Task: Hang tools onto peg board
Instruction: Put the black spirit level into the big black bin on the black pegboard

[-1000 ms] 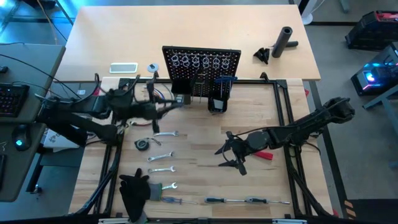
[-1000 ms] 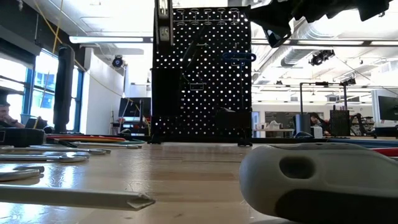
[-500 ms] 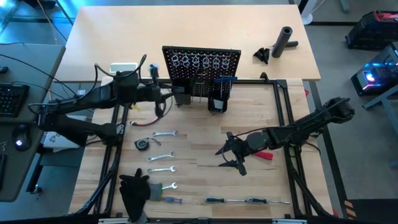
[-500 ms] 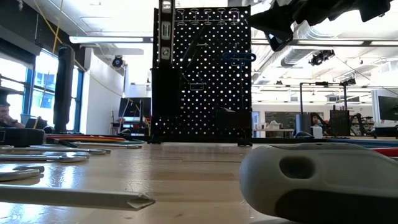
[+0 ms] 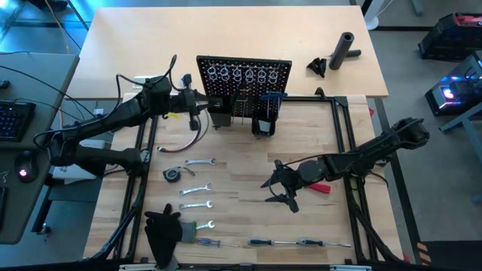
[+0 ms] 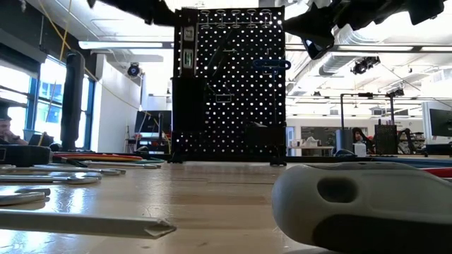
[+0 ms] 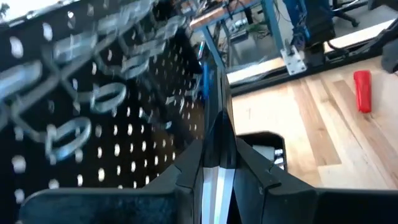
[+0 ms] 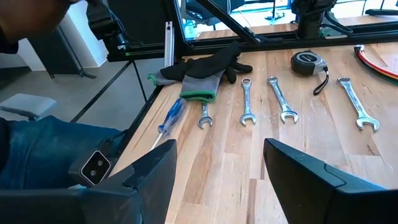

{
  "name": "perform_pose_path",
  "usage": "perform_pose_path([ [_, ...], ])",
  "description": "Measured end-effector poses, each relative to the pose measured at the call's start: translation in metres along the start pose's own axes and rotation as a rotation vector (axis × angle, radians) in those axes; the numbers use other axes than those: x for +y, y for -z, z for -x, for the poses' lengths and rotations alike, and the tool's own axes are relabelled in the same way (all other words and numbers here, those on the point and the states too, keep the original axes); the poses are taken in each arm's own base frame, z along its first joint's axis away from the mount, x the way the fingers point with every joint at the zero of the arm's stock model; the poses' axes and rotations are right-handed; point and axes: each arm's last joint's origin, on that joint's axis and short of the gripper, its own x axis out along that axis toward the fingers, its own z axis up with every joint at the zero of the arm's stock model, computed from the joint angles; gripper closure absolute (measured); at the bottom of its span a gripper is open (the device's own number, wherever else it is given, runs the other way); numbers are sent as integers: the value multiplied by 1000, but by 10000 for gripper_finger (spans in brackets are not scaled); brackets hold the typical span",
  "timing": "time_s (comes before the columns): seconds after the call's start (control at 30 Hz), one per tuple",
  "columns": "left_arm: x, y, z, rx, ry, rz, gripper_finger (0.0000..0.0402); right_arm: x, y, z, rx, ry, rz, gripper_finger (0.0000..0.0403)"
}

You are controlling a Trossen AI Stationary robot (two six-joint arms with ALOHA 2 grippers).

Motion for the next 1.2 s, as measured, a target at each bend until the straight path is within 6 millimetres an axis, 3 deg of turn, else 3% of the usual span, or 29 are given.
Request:
perform_pose_path([
  [0.33, 17, 40, -26, 64, 59, 162, 341, 2, 5, 0, 39, 17, -17, 166],
  [0.63, 22, 58, -37, 143, 53, 267, 285, 3, 22, 3, 207, 81, -78, 166],
  [0.97, 18, 50, -18, 169, 56, 309, 212, 8, 58, 18, 554, 245, -182, 166],
  [1.2, 15, 38, 8, 153, 44, 317, 195, 14, 78, 36, 740, 404, -187, 166],
])
